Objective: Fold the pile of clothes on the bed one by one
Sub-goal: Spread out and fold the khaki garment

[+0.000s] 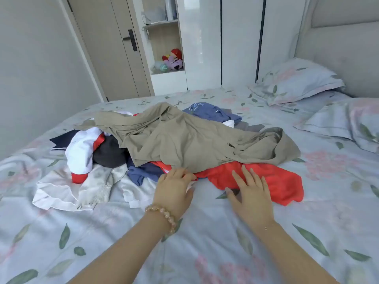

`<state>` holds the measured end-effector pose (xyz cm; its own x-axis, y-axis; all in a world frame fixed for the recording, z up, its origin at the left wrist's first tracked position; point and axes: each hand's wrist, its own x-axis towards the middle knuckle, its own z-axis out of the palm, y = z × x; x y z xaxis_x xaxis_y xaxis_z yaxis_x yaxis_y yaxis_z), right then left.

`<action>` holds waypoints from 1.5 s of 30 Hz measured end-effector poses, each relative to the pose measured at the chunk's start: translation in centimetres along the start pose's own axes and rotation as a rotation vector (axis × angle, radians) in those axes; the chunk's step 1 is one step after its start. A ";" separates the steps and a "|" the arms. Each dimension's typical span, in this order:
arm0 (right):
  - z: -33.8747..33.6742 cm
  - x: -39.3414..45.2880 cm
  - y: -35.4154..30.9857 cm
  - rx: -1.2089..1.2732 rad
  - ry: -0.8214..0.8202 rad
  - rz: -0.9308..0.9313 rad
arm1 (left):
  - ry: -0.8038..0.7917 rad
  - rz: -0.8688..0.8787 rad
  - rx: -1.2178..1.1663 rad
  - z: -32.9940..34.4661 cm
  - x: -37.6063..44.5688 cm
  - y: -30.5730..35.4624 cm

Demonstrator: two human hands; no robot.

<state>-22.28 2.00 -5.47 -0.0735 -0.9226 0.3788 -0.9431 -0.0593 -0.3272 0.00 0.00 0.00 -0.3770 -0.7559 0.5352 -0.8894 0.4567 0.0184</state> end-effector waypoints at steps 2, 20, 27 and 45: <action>0.4 0.3 1.4 0.021 -0.072 0.094 | -0.064 0.064 0.024 1.1 3.4 1.4; -0.7 -0.9 0.7 0.760 0.018 0.241 | -0.273 -0.054 -0.407 -0.3 4.3 2.4; -5.3 -1.9 -3.9 1.635 -0.123 0.887 | -0.392 0.022 -0.699 -2.3 -4.4 6.0; -11.0 -3.1 3.5 1.561 0.010 0.958 | -0.312 -0.141 -1.039 -5.1 1.1 6.9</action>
<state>-28.94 8.83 1.68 -0.3500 -0.8470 -0.4000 0.5485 0.1609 -0.8205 -5.23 4.75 5.05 -0.4681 -0.8513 0.2370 -0.3333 0.4184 0.8449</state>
